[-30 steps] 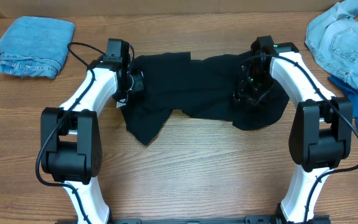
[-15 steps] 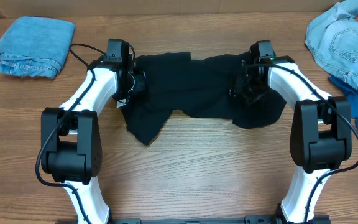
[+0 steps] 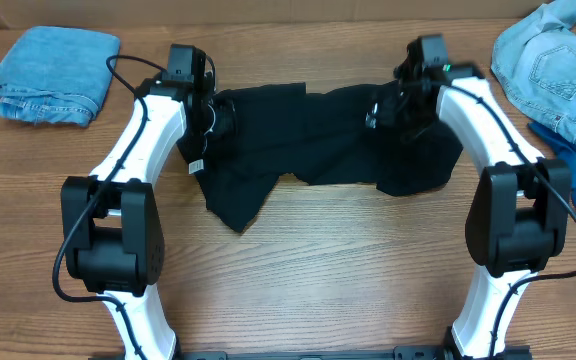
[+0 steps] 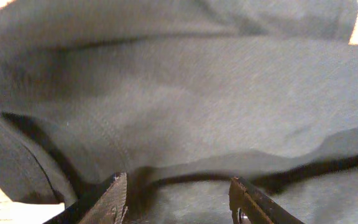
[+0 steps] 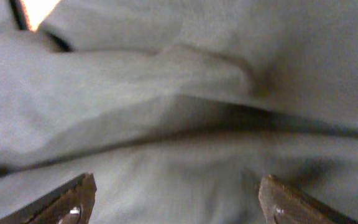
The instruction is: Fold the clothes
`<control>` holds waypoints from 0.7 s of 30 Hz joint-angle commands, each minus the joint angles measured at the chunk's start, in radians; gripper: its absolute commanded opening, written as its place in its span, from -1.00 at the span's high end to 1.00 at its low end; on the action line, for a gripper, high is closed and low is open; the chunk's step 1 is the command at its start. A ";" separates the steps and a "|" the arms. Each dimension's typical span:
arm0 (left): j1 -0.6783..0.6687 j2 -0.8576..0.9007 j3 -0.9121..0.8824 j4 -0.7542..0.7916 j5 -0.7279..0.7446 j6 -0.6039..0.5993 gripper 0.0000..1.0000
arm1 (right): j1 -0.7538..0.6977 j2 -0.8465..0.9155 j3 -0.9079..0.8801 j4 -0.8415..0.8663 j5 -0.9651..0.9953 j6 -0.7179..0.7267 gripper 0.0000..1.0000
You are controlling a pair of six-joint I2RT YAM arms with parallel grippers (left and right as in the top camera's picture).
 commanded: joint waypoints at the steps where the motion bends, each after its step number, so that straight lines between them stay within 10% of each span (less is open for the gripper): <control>1: -0.006 0.003 0.039 -0.009 0.014 -0.014 -0.17 | -0.028 -0.012 0.137 -0.179 0.025 0.014 -0.77; 13: -0.006 0.003 0.039 -0.024 0.007 0.027 -0.23 | -0.056 -0.039 -0.006 -0.478 0.041 0.030 -0.52; 21: -0.006 0.003 0.039 -0.027 0.006 0.039 -0.25 | 0.004 -0.407 -0.035 -0.518 0.169 0.056 -0.72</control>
